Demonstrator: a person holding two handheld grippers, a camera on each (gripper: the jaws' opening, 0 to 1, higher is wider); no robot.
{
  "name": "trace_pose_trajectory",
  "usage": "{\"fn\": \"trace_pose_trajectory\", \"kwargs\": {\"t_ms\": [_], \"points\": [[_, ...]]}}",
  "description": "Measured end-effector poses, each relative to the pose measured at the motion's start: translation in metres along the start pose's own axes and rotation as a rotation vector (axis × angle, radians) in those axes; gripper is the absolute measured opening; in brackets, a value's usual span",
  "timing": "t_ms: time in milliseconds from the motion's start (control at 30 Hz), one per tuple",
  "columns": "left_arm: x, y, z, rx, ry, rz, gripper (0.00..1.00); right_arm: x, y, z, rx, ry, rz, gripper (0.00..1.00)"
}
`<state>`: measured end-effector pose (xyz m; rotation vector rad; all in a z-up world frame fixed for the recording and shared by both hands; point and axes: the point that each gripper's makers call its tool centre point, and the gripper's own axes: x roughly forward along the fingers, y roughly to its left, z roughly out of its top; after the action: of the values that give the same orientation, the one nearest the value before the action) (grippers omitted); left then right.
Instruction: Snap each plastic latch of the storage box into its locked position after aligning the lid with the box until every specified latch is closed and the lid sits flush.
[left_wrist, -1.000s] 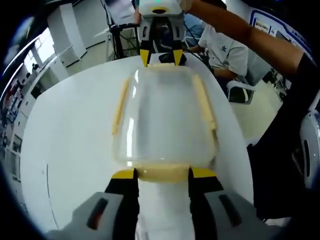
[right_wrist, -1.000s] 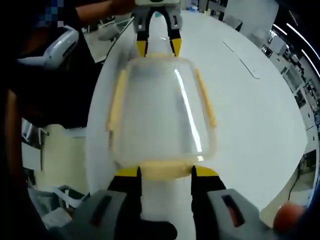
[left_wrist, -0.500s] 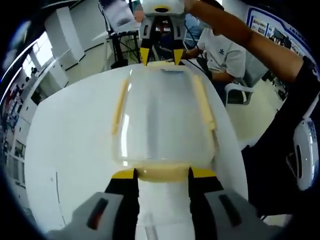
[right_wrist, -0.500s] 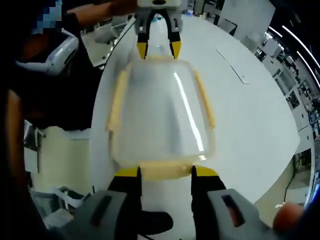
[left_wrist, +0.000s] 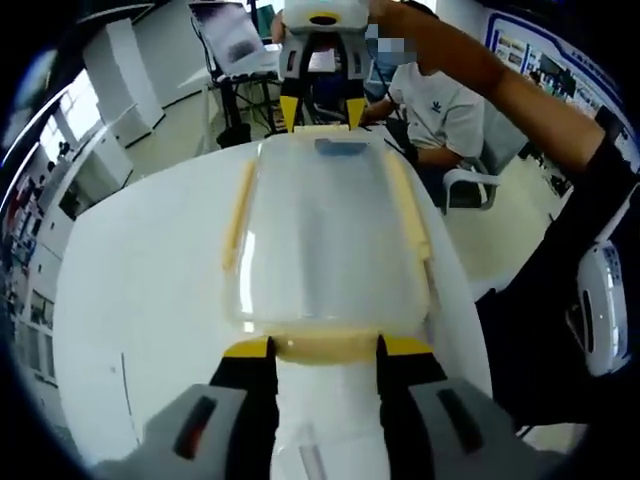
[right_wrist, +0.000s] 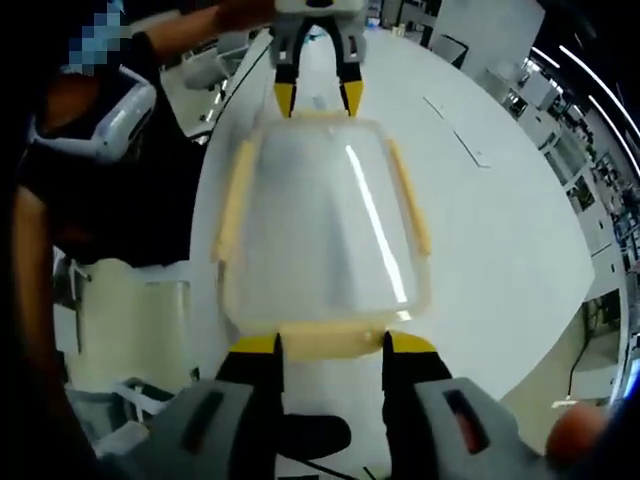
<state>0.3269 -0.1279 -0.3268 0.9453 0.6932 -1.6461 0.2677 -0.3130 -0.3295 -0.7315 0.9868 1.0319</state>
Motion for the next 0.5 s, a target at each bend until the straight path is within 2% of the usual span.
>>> {"fn": "trace_pose_trajectory", "kwargs": {"t_ms": [267,500], "points": [[-0.025,-0.002,0.01,0.014,-0.014,-0.002,0.35,-0.013,0.004,0.011,0.009,-0.026,-0.006,0.34],[-0.046,-0.001,0.019,0.042,-0.023,0.024,0.35,-0.032,0.003,0.021,0.007,-0.035,-0.033,0.35]]}}
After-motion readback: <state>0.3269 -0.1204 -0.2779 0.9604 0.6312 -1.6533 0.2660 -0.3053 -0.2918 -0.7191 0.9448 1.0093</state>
